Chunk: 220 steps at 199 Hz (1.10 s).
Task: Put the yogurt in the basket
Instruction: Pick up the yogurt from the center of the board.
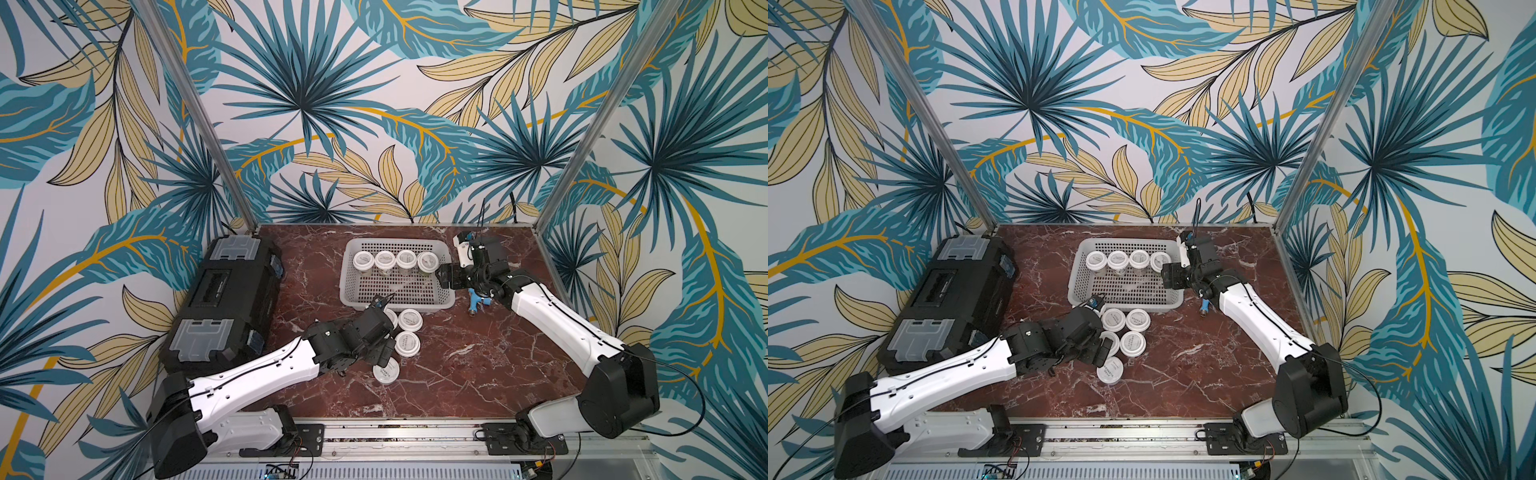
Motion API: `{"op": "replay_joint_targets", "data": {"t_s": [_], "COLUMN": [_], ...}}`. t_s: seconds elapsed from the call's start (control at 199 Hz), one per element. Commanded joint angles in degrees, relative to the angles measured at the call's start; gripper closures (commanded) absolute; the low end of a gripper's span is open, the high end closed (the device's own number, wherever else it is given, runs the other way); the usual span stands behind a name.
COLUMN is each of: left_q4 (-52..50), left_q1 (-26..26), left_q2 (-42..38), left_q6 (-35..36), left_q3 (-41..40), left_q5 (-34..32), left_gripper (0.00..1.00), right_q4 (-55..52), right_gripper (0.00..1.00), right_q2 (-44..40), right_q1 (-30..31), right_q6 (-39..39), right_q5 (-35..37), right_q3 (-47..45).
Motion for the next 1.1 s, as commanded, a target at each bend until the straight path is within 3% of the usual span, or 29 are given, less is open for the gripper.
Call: {"op": "replay_joint_targets", "data": {"t_s": [0.0,0.13,0.511,0.732,1.098], "left_q4": [4.4,5.8,4.5,5.4,5.4], "left_q1": [2.4,4.8,5.1,5.0,5.1], "left_q2": [1.2,2.8,9.6,10.4,9.8], "left_q6": [1.7,2.5,2.6,2.5,2.5], "left_q3": [-1.5,-2.0,0.5,0.3,0.2], "left_q5": [2.0,5.0,11.5,11.1,10.4], "left_gripper": [0.02,0.03,0.14,0.14,0.24], "right_q4": [0.4,0.3,0.2,0.2,0.0], "right_gripper": [0.12,0.12,0.12,0.12,0.12], "right_q2": [0.9,1.5,1.6,2.2,2.8], "right_q1": [-0.2,-0.3,-0.4,-0.5,-0.4], "right_q6": [0.4,0.4,0.4,0.5,0.5], "right_q5": [-0.9,-1.4,-1.9,-2.6,-2.8], "right_q3": [-0.4,0.0,0.1,0.2,0.5]}}
